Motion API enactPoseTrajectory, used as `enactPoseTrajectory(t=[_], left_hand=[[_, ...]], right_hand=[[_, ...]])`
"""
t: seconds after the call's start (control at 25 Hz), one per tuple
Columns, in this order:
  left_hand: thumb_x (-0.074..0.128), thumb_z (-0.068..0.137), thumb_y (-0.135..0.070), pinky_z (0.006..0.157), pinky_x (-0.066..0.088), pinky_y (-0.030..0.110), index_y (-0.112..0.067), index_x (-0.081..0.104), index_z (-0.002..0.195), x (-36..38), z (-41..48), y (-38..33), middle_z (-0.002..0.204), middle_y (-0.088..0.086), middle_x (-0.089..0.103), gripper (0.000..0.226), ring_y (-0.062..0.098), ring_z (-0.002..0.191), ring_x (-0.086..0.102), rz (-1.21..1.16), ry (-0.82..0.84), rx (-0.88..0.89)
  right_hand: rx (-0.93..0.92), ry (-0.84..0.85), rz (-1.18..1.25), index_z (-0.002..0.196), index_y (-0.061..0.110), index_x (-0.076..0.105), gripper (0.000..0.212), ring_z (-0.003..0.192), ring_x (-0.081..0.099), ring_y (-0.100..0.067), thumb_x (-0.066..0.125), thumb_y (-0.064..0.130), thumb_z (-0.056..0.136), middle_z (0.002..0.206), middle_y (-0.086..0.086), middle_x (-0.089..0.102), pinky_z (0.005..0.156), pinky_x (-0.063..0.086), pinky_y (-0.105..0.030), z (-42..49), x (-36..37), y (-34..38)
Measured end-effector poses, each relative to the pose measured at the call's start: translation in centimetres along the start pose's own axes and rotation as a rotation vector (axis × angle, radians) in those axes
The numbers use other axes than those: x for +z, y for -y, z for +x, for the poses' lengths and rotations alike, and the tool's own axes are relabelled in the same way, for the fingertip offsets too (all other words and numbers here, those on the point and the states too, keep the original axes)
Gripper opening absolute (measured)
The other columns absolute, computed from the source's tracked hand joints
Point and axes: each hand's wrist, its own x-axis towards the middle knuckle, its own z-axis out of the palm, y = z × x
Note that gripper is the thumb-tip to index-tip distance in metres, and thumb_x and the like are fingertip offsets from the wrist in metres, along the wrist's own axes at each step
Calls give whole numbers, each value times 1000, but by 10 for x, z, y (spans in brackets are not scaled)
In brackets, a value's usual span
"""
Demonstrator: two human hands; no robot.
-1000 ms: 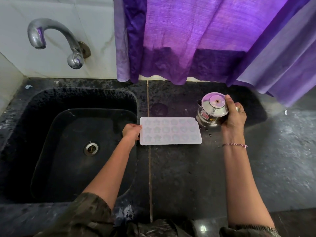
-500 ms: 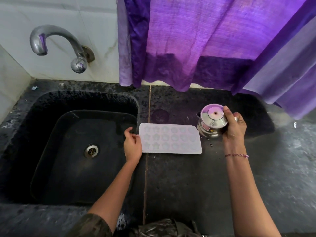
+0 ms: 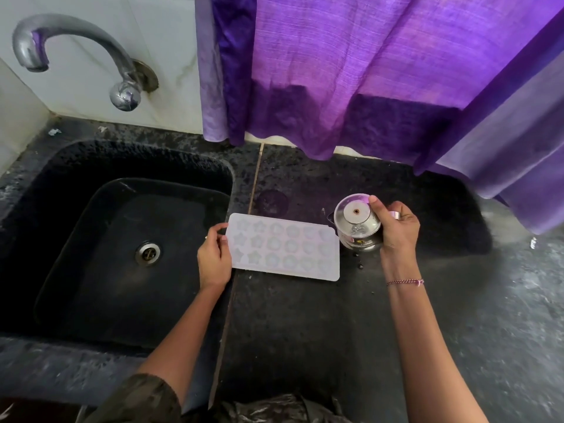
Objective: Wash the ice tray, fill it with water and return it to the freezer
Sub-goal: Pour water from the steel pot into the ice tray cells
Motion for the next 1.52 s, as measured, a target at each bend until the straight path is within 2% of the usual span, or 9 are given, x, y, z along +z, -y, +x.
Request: enactPoseTrajectory(t=[0.12, 0.24, 0.44, 0.56, 0.8, 1.08, 1.32, 1.52], left_hand=[[42, 92, -1, 60, 45, 40, -13, 55, 117, 1, 1, 0, 73, 6, 61, 30, 23, 64, 56, 14, 15, -4], [41, 93, -1, 57, 40, 32, -12, 54, 118, 1, 1, 2, 75, 5, 60, 30, 17, 61, 52, 26, 20, 1], [41, 94, -2, 58, 41, 35, -11, 54, 118, -1, 2, 2, 81, 5, 64, 30, 21, 62, 55, 7, 31, 7], [41, 93, -1, 57, 42, 37, -10, 54, 118, -1, 1, 0, 78, 7, 63, 30, 23, 61, 55, 0, 35, -3], [41, 93, -1, 51, 35, 30, -10, 55, 119, -2, 3, 2, 70, 9, 61, 30, 17, 53, 49, 11, 37, 11], [42, 93, -2, 52, 32, 29, -11, 55, 119, -1, 3, 2, 64, 3, 56, 30, 16, 52, 47, 37, 32, 14], [43, 93, -3, 58, 38, 31, -12, 55, 119, -2, 3, 2, 70, 5, 60, 30, 21, 57, 51, 39, 34, 7], [43, 93, -3, 56, 36, 30, -13, 56, 121, -3, 3, 1, 64, 4, 57, 32, 18, 53, 48, 29, 39, 1]], right_hand=[[-13, 27, -72, 53, 21, 32, 52, 55, 35, -10, 79, 10, 72, 53, 5, 36, 52, 38, -24, 2, 2, -1], [-32, 39, -129, 53, 20, 33, 52, 58, 35, -16, 81, 14, 71, 55, 0, 37, 54, 37, -28, 1, 5, 2], [-101, 12, -179, 52, 19, 31, 53, 52, 33, -9, 81, 15, 71, 46, 10, 36, 48, 36, -20, -5, 8, 9], [-120, -18, -188, 51, 20, 31, 54, 52, 33, -8, 81, 15, 71, 43, 13, 36, 49, 36, -19, -8, 10, 12], [-134, -39, -163, 52, 20, 32, 53, 52, 36, -7, 81, 14, 72, 44, 14, 38, 48, 37, -18, -11, 14, 18], [-93, -60, -52, 50, 23, 33, 53, 54, 37, -9, 81, 16, 71, 50, 7, 38, 53, 39, -23, -12, 13, 20], [-68, -112, 95, 52, 21, 31, 52, 43, 42, -2, 74, 8, 77, 42, 14, 41, 47, 41, -17, -16, 13, 25], [-28, -146, 212, 50, 24, 34, 51, 50, 50, -4, 74, 7, 77, 48, 11, 45, 50, 45, -18, -14, 10, 26]])
